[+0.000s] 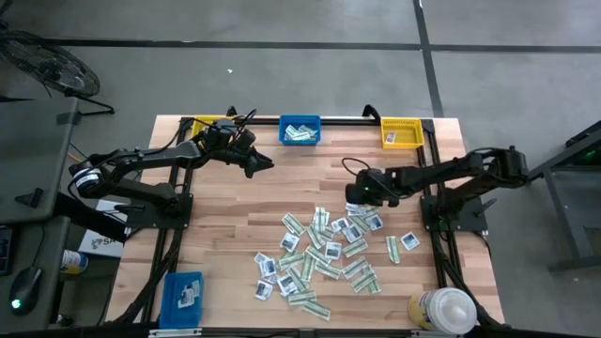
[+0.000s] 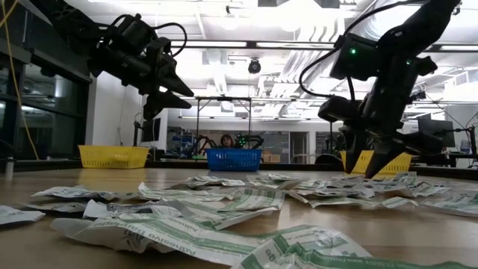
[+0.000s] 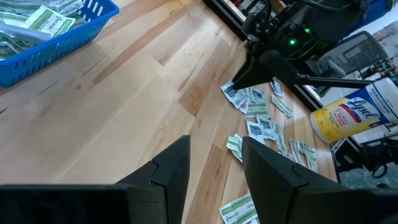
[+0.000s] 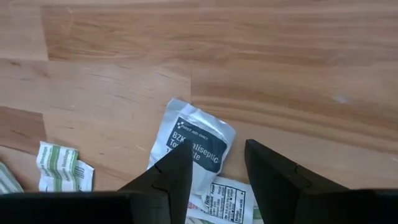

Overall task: Pick & Place First Aid Supplies
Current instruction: Put the gray towelette pack into the left yellow bin

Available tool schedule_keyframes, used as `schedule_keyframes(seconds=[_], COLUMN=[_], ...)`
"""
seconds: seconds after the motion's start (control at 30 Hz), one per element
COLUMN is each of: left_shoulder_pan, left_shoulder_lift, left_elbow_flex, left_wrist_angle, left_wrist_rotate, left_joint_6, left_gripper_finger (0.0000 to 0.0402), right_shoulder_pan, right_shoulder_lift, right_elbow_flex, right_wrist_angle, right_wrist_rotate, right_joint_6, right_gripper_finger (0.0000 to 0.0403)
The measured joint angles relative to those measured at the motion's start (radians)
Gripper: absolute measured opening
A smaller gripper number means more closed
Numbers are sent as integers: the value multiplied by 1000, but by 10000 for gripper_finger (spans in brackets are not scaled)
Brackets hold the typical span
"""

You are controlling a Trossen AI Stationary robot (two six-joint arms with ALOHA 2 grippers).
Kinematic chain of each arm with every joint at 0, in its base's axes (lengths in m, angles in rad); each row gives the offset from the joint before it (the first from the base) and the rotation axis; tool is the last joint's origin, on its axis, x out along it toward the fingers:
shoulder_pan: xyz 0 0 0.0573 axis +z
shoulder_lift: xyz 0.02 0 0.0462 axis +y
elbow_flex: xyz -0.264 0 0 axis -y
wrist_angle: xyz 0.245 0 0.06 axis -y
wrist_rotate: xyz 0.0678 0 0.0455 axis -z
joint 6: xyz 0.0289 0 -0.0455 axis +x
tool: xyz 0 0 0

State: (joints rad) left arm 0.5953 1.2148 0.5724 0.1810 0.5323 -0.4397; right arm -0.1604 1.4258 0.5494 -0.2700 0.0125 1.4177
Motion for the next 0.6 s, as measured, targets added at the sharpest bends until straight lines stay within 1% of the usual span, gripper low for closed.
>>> schedule_keyframes(seconds=[0.2,0.4,0.6], left_shoulder_pan=[0,0,0], left_shoulder_lift=[0,0,0], left_elbow_flex=[0,0,0], left_wrist_angle=[0,0,0], left_wrist_rotate=[0,0,0], left_joint_6=[0,0,0], left_gripper_finger=[145,145,145], right_shoulder_pan=[0,0,-1], right_shoulder_lift=[11,60,66], right_elbow_flex=[-10,-7,-8], right_wrist_angle=[37,108,104], right_wrist_rotate=[5,7,19], right_joint_6=[-3,-8,-7], right_gripper_finger=[120,99,79])
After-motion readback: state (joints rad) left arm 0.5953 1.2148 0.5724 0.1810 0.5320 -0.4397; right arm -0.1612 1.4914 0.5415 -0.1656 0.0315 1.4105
